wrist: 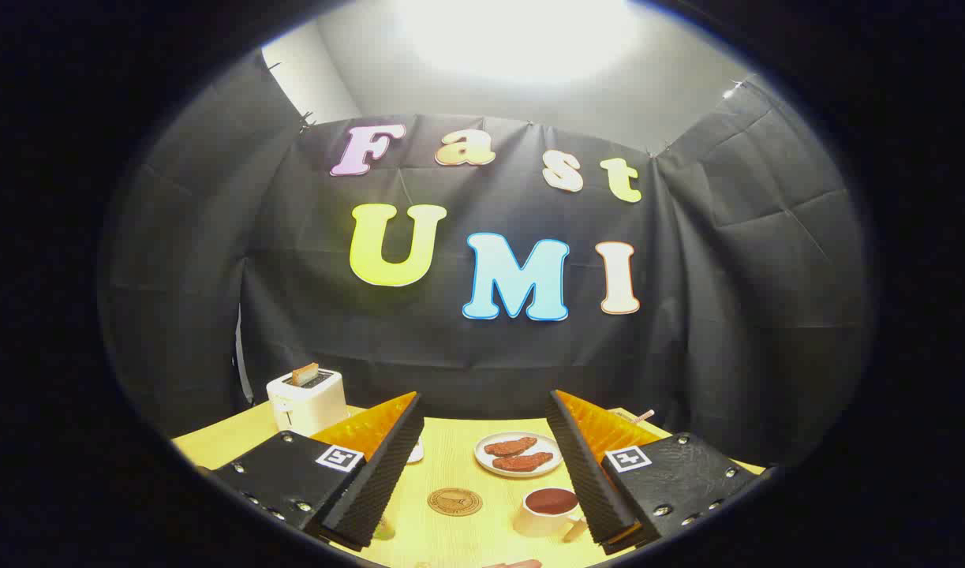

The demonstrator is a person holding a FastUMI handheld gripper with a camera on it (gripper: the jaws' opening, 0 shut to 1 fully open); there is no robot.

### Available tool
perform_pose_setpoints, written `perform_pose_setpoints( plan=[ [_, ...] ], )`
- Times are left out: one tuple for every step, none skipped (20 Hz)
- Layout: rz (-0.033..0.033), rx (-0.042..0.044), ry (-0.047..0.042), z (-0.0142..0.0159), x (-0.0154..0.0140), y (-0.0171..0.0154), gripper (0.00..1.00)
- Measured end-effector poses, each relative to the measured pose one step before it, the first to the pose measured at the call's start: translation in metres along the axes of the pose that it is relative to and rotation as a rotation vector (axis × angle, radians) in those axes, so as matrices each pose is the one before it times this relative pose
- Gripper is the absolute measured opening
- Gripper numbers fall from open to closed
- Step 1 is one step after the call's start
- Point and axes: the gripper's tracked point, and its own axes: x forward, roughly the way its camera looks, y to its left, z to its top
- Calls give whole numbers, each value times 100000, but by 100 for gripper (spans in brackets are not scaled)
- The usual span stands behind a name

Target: Take the bottle from table, then pour the juice into the cup, finally place the bottle on the coaster

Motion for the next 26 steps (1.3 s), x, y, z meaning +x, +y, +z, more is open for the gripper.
perform_pose_setpoints(
  plan=[
    [23,392,60,-27,-98,-32,96],
    [-467,553,-115,-13,-73,-158,96],
    [209,410,-733,-4,-39,50,96],
    [-47,859,-361,151,-17,19,96],
    [100,536,-46,-251,-15,-10,96],
    [-366,72,343,-113,-29,-12,96],
    [-853,-287,459,-223,-19,-216,96],
    [-845,-465,472,-164,-43,-172,96],
    [-817,-439,102,-38,-77,-95,96],
    [-355,-237,210,-168,-51,-21,96],
    [86,168,135,-92,-44,154,96],
    [135,68,95,-22,54,112,96],
    [-43,-147,136,-198,-60,48,96],
    [-24,-552,-118,100,-46,18,96],
    [-228,-556,-78,-28,-8,99,96],
    [-22,-430,-42,-92,-91,159,96],
    [10,-43,-90,-79,-40,140,96],
    [-58,88,-52,-154,17,250,96],
    [-194,31,-186,-65,-8,200,96],
    [337,-27,-64,-333,0,359,96],
    [332,-110,-102,-195,10,462,96],
    [601,65,38,-309,-58,510,96],
    [775,301,134,-251,-39,629,96],
    [916,348,580,-506,-1,758,96],
    [1173,88,418,-427,-48,892,96],
    [809,-244,-208,-397,5,836,96]
  ],
)
